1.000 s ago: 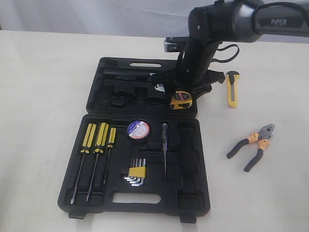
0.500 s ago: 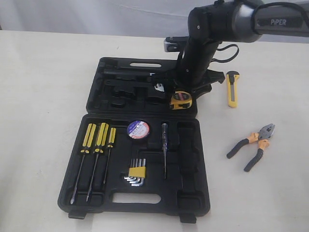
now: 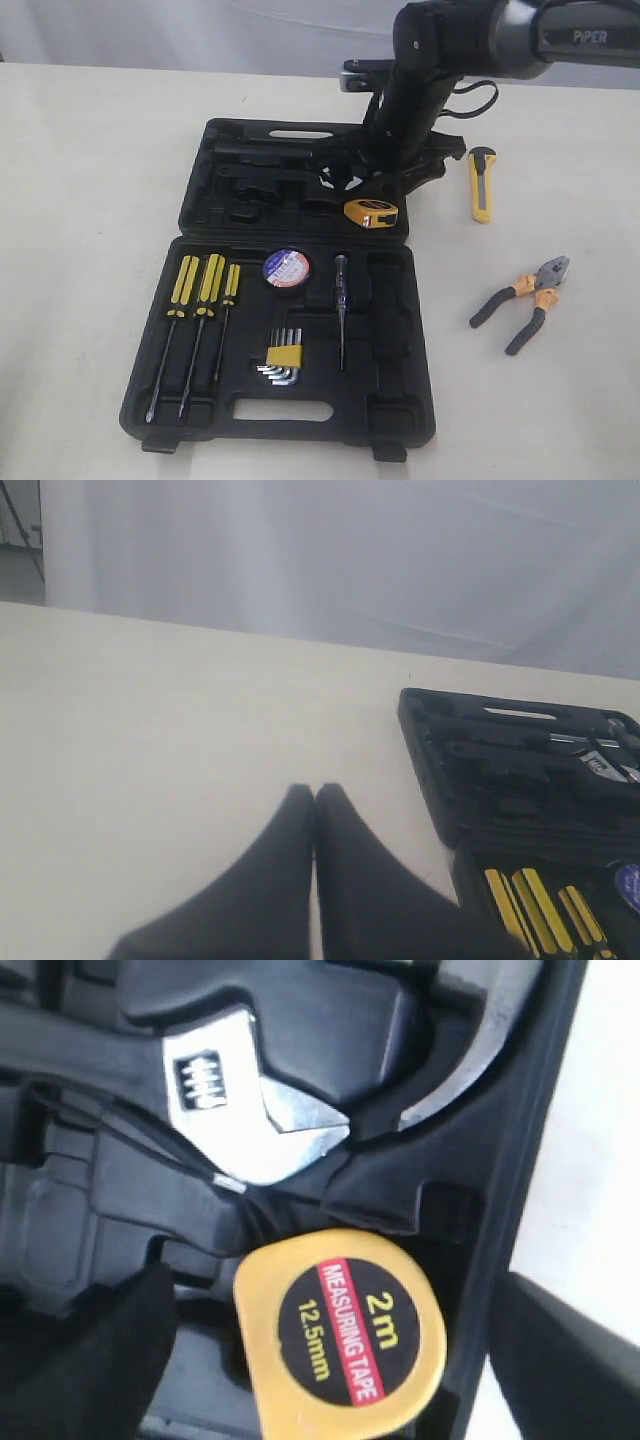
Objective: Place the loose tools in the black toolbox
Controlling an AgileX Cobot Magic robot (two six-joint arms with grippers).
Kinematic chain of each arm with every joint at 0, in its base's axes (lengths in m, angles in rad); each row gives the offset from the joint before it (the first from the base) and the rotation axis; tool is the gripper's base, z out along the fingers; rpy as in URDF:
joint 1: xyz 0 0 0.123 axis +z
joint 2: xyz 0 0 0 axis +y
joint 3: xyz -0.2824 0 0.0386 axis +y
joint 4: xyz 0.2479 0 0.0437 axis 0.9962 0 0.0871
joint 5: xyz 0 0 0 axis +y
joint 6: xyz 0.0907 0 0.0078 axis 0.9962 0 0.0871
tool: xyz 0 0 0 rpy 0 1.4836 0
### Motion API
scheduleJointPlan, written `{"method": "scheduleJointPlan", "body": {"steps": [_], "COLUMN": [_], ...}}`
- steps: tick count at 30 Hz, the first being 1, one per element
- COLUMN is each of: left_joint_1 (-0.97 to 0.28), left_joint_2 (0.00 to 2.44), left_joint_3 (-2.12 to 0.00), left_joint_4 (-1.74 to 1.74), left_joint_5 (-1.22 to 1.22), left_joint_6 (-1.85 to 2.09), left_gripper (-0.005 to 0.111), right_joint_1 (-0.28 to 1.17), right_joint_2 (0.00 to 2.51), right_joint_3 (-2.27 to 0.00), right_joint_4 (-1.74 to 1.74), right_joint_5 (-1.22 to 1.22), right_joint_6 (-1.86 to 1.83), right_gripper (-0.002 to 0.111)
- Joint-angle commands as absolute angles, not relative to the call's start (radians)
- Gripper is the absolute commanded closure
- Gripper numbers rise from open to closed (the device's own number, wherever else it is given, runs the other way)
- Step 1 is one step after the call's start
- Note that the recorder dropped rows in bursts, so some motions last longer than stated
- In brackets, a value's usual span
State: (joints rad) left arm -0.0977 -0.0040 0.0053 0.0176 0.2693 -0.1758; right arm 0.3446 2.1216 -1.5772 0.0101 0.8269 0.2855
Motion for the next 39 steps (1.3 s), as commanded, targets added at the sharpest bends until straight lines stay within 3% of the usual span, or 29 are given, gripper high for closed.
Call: {"method": "scheduleJointPlan", "body": {"steps": [1,6,12,39], "left_joint_1": [-0.103,-0.103,-0.103,-0.103], "left_joint_2": [0.0,0.0,0.0,0.0], "left_joint_3": [0.0,0.0,0.0,0.0], "left_joint_4": [0.023,0.023,0.023,0.023], "left_joint_5": [0.27,0.27,0.27,0.27], "left_joint_6": [-0.175,-0.175,-0.175,-0.175], "left_gripper": [0.107,0.107,0.107,0.107], "right_joint_1": [0.341,0.339,0.339,0.339], "right_joint_2": [2.058,2.018,2.016,2.168], "right_joint_3": [-1.581,-1.581,-1.58,-1.568], "right_joint_4": [-0.005,-0.007,-0.009,0.133], "right_joint_5": [0.843,0.865,0.979,0.945], "right_joint_6": [0.243,0.196,0.093,-0.057], "right_gripper": [0.038,0.056,0.107,0.109]}}
